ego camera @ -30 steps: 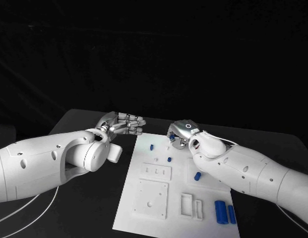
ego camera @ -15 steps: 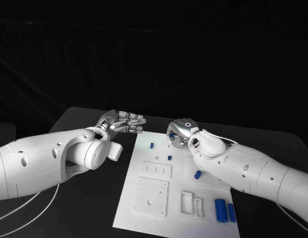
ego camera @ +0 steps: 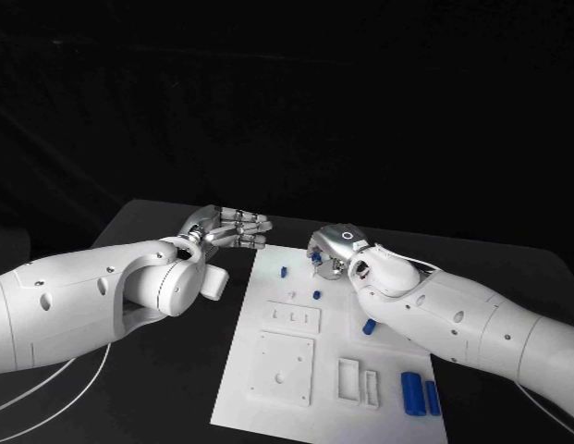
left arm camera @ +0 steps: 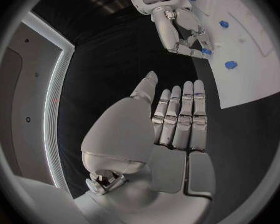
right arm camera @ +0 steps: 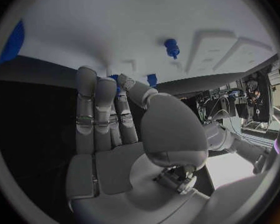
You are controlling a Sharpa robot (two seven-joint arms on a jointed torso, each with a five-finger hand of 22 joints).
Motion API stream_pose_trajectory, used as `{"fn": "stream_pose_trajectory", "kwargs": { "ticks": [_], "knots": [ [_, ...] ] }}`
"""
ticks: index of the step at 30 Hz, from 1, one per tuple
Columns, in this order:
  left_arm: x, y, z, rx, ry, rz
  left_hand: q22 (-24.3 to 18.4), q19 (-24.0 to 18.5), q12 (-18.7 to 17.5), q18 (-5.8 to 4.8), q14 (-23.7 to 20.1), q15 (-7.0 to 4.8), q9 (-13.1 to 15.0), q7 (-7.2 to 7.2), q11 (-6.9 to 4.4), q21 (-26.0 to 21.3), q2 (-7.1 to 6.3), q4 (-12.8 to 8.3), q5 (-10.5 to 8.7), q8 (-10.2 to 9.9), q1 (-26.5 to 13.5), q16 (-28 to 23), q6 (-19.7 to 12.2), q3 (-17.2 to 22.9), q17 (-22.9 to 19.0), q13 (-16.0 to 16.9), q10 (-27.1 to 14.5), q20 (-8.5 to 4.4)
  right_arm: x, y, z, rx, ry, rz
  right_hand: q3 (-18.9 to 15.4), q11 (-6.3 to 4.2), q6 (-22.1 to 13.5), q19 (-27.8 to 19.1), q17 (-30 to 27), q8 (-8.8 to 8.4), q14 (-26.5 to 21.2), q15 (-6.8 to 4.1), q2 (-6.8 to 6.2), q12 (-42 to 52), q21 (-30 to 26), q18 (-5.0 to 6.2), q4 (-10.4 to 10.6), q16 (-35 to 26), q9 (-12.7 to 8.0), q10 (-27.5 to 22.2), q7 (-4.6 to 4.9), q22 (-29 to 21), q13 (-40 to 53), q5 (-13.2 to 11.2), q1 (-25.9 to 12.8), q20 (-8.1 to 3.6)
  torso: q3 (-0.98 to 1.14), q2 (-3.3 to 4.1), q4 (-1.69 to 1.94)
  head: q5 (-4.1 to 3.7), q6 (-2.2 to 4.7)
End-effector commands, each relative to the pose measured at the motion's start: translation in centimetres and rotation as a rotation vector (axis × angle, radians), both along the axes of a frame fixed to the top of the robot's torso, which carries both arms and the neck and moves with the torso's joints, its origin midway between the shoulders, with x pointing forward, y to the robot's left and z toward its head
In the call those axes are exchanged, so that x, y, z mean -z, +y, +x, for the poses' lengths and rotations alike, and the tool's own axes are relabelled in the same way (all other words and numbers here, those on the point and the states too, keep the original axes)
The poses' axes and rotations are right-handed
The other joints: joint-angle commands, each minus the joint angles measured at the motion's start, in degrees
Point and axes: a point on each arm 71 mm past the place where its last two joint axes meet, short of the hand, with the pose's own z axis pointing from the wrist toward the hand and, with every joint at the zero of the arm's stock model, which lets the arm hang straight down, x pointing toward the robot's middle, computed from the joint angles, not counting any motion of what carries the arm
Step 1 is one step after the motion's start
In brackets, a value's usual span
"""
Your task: Assemble the parts on the task board
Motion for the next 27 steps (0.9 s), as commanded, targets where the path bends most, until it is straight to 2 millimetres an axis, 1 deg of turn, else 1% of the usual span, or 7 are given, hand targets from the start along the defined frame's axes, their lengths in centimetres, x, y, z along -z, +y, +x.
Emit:
{"fn": "stream_pose_trajectory", "kwargs": {
  "ticks": [1,11,16,23,25,26,27],
  "knots": [
    [-0.2,-0.2,0.0,0.017,-0.007,-0.001,-0.05,-0.43,0.13,-0.62,-0.48,0.09,0.09,0.12,0.11,0.38,-0.2,-0.1,-0.09,-0.06,-0.5,-0.2,0.03,-0.24,0.05,0.09,-0.31,-0.03,0.6,-0.1,0.0,0.001,0.03,-0.033,0.3,-1.54,0.25,0.32,-0.09,0.22,0.13,-0.38,0.45,-0.24,-0.2,0.87,-0.12,-0.09,0.1,1.74,-0.03,0.05,-0.04,0.14,0.32,0.03,-0.04,0.06,-0.02,-0.01,0.0],
    [-0.2,-0.2,0.0,0.019,-0.006,-0.001,-0.06,-0.44,0.14,-0.6,-0.52,0.12,0.09,0.13,0.17,0.39,-0.19,-0.15,-0.11,-0.07,-0.49,-0.21,-0.02,-0.24,0.05,0.09,-0.48,-0.01,0.9,-1.0,0.4,0.036,0.03,-0.043,0.45,-1.47,0.12,0.44,-0.21,0.21,0.06,-0.34,0.46,-0.24,-0.92,0.9,-0.16,-0.2,0.09,1.58,0.02,0.85,-0.04,0.15,0.26,0.06,-0.12,0.15,0.02,-0.33,0.14],
    [-0.2,-0.3,0.0,0.019,-0.005,0.0,-0.08,-0.48,0.15,-0.58,-0.62,0.16,0.09,0.15,0.2,0.38,-0.21,-0.15,-0.16,-0.06,-0.52,-0.25,-0.03,-0.27,0.04,0.09,-0.56,0.03,1.0,-1.1,0.5,0.044,0.028,-0.046,0.48,-1.46,0.06,0.51,-0.26,0.21,0.06,-0.33,0.39,-0.24,-1.25,0.89,-0.12,-0.31,0.09,1.5,0.03,1.09,-0.05,0.14,0.3,0.08,-0.12,0.12,0.02,-0.32,0.18],
    [-0.2,-0.2,0.0,0.019,-0.005,0.0,-0.08,-0.47,0.14,-0.56,-0.64,0.16,0.09,0.14,0.21,0.39,-0.23,-0.17,-0.29,-0.06,-0.5,-0.27,-0.02,-0.29,0.04,0.09,-0.59,0.05,1.0,-1.1,0.5,0.04,0.033,-0.047,0.46,-1.33,-0.24,0.69,-0.3,0.14,0.06,-0.25,0.27,-0.28,-1.91,0.87,-0.01,-0.47,0.04,1.07,0.14,1.5,-0.07,0.13,0.25,0.12,-0.19,0.14,-0.01,-0.29,0.05],
    [-0.2,-0.2,0.0,0.018,-0.005,0.0,-0.08,-0.47,0.14,-0.56,-0.64,0.16,0.09,0.14,0.21,0.39,-0.23,-0.17,-0.29,-0.06,-0.5,-0.27,-0.02,-0.29,0.04,0.09,-0.59,0.05,1.0,-1.1,0.5,0.037,0.034,-0.038,0.16,-0.95,-1.22,0.63,-0.35,0.04,0.02,0.03,-0.08,-0.31,-2.1,0.81,0.12,-0.59,-0.05,-0.22,0.45,1.47,-0.1,0.11,-0.06,0.3,-0.2,0.15,-0.01,-0.31,0.07],
    [-0.2,-0.2,0.0,0.018,-0.005,0.001,-0.08,-0.47,0.14,-0.56,-0.64,0.16,0.09,0.14,0.21,0.39,-0.23,-0.17,-0.29,-0.06,-0.5,-0.27,-0.02,-0.29,0.04,0.09,-0.59,0.05,1.0,-1.1,0.5,0.036,0.034,-0.029,-0.2,-0.61,-2.04,0.61,-0.38,-0.05,0.0,0.21,-0.58,-0.36,-2.2,0.79,0.2,-0.66,-0.13,-1.36,0.69,1.43,-0.15,0.07,-0.45,0.4,-0.21,0.15,-0.01,-0.3,0.08],
    [-0.2,-0.2,0.0,0.018,-0.005,0.001,-0.08,-0.47,0.14,-0.56,-0.64,0.16,0.09,0.14,0.21,0.39,-0.23,-0.17,-0.29,-0.06,-0.5,-0.27,-0.02,-0.29,0.04,0.09,-0.59,0.05,0.9,-1.1,0.5,0.034,0.032,-0.018,-1.42,-0.08,-3.9,0.56,-0.46,0.04,-0.03,0.59,-1.48,-0.24,-2.49,0.82,0.71,-0.81,-0.16,-3.51,1.01,1.27,-0.11,0.17,-1.42,0.66,-0.22,0.15,-0.04,-0.29,0.09]
  ]
}}
